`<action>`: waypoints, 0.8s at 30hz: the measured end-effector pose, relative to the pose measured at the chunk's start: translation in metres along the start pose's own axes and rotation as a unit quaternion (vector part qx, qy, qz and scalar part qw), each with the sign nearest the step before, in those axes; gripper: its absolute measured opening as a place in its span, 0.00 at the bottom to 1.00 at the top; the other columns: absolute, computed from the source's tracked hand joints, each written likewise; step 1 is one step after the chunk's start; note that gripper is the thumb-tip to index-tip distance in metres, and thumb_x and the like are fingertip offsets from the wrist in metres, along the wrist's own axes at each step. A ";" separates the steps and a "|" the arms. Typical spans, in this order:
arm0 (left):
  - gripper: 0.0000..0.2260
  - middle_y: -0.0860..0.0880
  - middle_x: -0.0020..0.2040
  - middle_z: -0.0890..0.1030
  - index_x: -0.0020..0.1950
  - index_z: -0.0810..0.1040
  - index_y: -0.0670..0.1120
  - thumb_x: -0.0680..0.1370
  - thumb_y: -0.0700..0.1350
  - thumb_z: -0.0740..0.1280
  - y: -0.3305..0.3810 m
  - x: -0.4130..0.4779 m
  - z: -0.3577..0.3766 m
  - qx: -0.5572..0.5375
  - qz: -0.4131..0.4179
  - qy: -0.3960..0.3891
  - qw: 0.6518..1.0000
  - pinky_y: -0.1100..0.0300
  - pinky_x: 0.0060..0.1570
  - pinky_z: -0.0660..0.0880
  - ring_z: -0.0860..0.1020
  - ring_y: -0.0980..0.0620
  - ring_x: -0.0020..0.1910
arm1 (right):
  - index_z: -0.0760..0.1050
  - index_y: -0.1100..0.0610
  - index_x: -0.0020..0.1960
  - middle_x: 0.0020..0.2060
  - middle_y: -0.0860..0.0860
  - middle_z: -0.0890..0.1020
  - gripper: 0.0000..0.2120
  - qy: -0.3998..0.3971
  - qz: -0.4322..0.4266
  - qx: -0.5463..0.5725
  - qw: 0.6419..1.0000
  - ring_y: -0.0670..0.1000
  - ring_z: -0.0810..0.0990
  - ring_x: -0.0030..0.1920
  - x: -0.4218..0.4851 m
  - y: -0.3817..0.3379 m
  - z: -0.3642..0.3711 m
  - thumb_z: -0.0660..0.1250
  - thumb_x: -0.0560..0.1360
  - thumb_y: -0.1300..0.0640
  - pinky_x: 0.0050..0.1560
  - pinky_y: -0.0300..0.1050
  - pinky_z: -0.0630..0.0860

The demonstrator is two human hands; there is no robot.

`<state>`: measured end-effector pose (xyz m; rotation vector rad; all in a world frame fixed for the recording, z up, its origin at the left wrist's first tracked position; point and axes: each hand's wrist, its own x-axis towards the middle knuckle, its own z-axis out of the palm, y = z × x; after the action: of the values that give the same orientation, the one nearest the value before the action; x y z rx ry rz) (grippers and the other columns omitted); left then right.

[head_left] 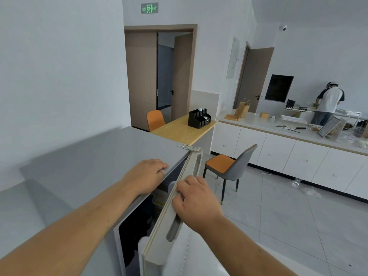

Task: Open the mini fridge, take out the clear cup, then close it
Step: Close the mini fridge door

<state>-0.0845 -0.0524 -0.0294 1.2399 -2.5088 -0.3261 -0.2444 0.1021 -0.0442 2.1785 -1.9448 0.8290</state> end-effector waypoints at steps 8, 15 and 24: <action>0.19 0.52 0.77 0.72 0.74 0.75 0.56 0.83 0.51 0.60 -0.001 -0.002 0.004 -0.023 0.006 0.035 0.999 0.54 0.75 0.60 0.65 0.53 0.77 | 0.66 0.48 0.40 0.39 0.45 0.67 0.07 0.042 0.017 0.013 0.999 0.49 0.64 0.45 0.019 -0.014 0.022 0.54 0.75 0.48 0.44 0.44 0.71; 0.18 0.52 0.77 0.72 0.73 0.76 0.57 0.83 0.50 0.61 0.000 -0.003 0.002 -0.040 -0.004 0.031 0.999 0.54 0.75 0.61 0.65 0.53 0.77 | 0.64 0.49 0.40 0.39 0.47 0.68 0.06 0.052 0.020 -0.001 0.998 0.51 0.65 0.44 0.024 -0.020 0.028 0.57 0.75 0.50 0.44 0.45 0.70; 0.19 0.53 0.78 0.71 0.72 0.76 0.57 0.81 0.51 0.63 -0.001 -0.001 -0.001 -0.058 -0.010 0.011 0.998 0.53 0.75 0.61 0.66 0.52 0.76 | 0.73 0.51 0.46 0.41 0.46 0.69 0.08 0.049 0.027 -0.004 0.998 0.50 0.65 0.47 0.032 -0.027 0.032 0.59 0.76 0.49 0.47 0.44 0.69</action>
<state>-0.0833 -0.0525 -0.0293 1.2170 -2.4240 -0.4543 -0.2071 0.0654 -0.0491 2.0470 -1.9648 0.9154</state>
